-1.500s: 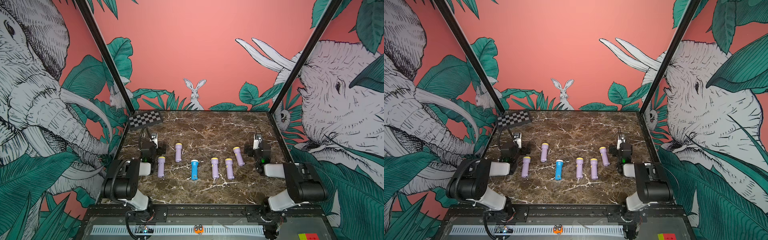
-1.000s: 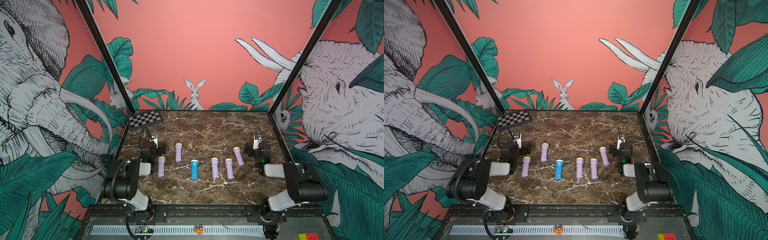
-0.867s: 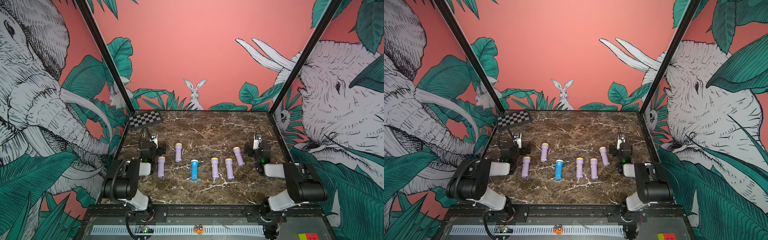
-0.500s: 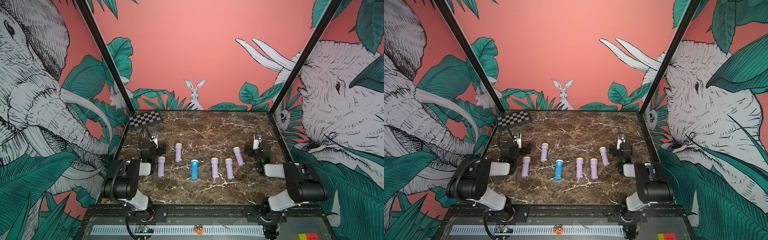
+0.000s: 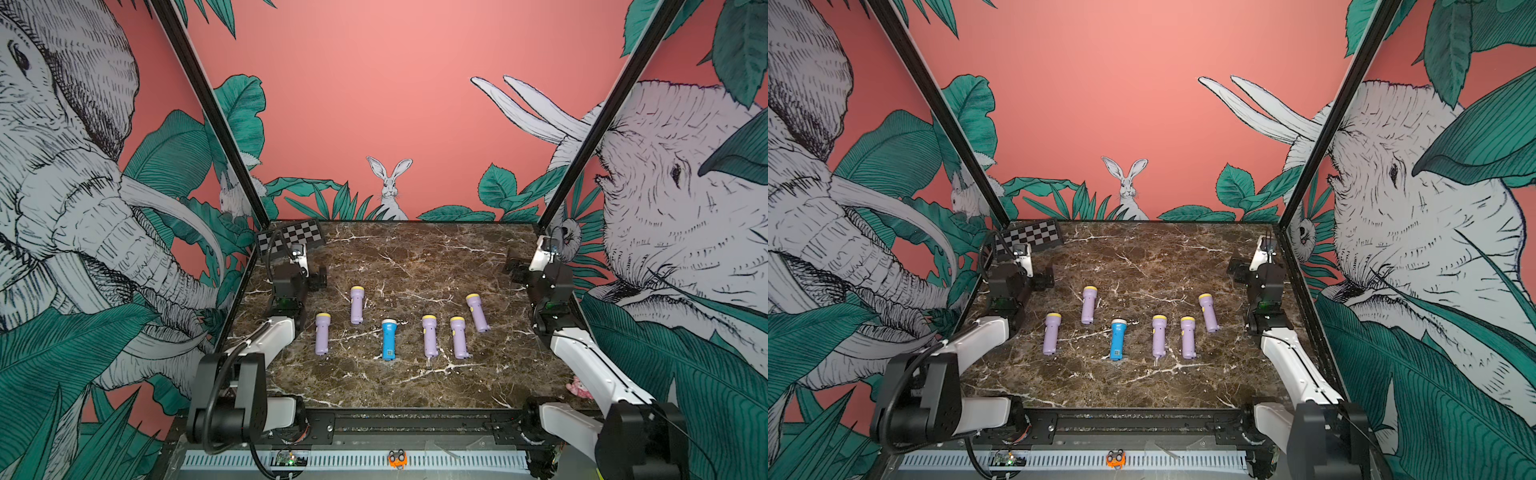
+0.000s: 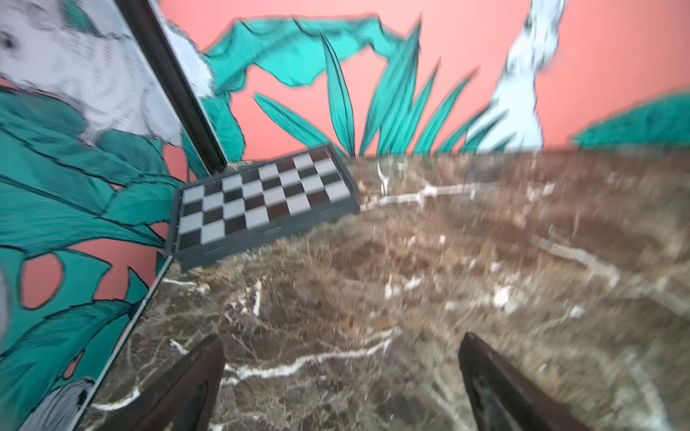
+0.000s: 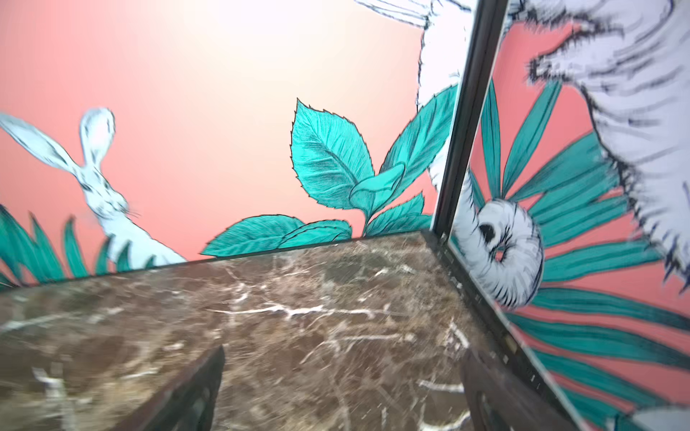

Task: Close the plug at the bottom of the flashlight
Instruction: Pick up the flashlight from the center of the board.

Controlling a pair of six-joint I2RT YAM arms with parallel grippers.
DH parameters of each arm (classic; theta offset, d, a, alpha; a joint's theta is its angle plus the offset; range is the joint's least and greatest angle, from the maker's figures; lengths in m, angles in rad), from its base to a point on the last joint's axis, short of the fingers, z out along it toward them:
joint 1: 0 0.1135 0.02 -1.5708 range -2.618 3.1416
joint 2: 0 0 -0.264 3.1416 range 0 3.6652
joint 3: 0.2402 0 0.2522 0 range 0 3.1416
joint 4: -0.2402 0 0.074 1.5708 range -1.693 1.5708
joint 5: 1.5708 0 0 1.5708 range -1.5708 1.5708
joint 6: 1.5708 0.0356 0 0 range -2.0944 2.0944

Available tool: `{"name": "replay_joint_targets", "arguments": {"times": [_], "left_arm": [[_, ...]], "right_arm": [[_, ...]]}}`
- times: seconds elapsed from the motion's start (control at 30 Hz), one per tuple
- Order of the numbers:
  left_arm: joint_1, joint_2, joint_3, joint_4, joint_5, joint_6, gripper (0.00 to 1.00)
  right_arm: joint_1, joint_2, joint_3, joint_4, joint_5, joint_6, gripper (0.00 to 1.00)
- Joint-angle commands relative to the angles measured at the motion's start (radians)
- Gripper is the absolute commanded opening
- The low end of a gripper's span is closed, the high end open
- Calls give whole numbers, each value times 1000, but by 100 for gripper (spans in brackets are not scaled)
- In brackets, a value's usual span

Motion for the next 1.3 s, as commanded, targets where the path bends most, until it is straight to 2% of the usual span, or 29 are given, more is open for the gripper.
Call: {"name": "replay_joint_targets", "arguments": {"times": [0.0,0.07,0.1,0.17,0.23,0.3,0.37,0.57,0.67,0.9,1.27], "left_arm": [[6,-79,133,-400,-96,-293,99],[19,-94,213,-568,-40,-420,99],[20,-107,245,-636,-17,-454,100],[21,-124,283,-760,-11,-532,99],[22,-141,292,-831,49,-554,99],[22,-177,275,-889,124,-557,99],[21,-235,252,-966,140,-594,99],[-20,-367,234,-1368,68,-721,99],[-105,-386,232,-1496,-11,-797,99],[-165,-225,243,-1650,-31,-840,99],[-190,-18,214,-1376,85,-638,94]], "right_arm": [[0,-16,43,-144,-94,404,99],[0,-25,12,-123,-190,637,99],[0,-14,-18,-49,-232,728,99],[6,36,-20,67,-364,769,99],[47,62,95,-140,-418,664,99],[132,52,167,-305,-356,520,99],[209,30,164,-334,-311,456,99],[392,83,168,-429,-281,384,99],[447,112,179,-449,-275,365,99],[515,150,250,-539,-261,278,98],[590,137,233,-506,-320,235,97]]}}
